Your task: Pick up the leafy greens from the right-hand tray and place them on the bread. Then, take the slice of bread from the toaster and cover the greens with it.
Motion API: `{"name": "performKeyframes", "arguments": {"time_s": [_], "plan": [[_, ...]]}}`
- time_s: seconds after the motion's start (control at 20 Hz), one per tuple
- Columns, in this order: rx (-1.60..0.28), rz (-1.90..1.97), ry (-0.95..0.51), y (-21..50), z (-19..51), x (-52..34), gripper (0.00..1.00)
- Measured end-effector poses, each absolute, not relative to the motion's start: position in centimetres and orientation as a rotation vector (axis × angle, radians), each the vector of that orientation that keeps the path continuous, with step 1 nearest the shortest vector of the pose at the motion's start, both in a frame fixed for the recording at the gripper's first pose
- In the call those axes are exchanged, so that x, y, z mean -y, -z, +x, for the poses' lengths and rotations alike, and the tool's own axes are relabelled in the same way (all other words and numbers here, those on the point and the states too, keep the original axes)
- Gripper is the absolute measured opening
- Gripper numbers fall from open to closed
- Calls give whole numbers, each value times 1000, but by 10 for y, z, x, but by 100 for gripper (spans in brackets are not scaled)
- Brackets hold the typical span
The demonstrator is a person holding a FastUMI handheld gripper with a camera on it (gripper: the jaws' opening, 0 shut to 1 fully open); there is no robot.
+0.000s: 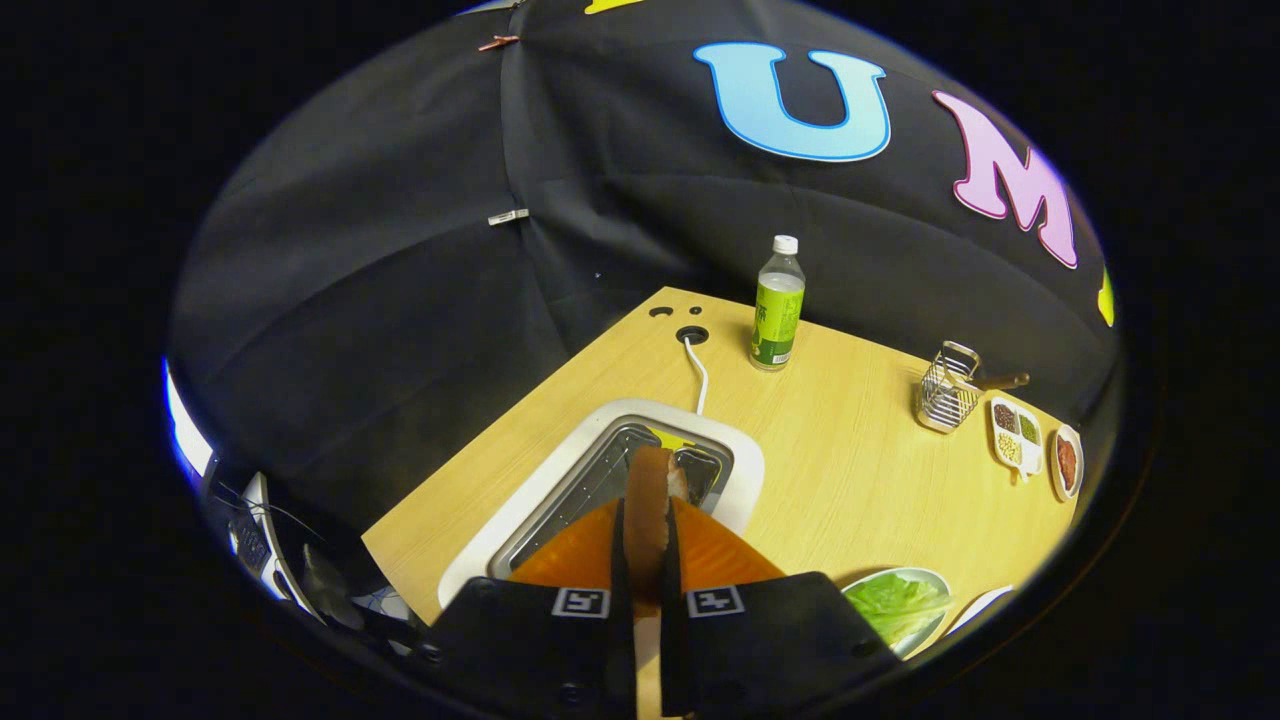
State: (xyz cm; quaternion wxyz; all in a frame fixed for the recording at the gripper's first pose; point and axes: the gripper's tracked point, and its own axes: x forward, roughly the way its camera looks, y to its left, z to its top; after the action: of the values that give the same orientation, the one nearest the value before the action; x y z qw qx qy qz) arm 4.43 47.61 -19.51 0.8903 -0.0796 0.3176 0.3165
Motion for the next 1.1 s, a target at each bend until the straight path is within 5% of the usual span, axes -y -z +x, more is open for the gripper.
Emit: {"name": "performKeyframes", "arguments": {"time_s": [0.65,1.1], "plan": [[-521,-35,-665,99,55,-445,10],[-516,15,-563,95,84,-360,10]]}}
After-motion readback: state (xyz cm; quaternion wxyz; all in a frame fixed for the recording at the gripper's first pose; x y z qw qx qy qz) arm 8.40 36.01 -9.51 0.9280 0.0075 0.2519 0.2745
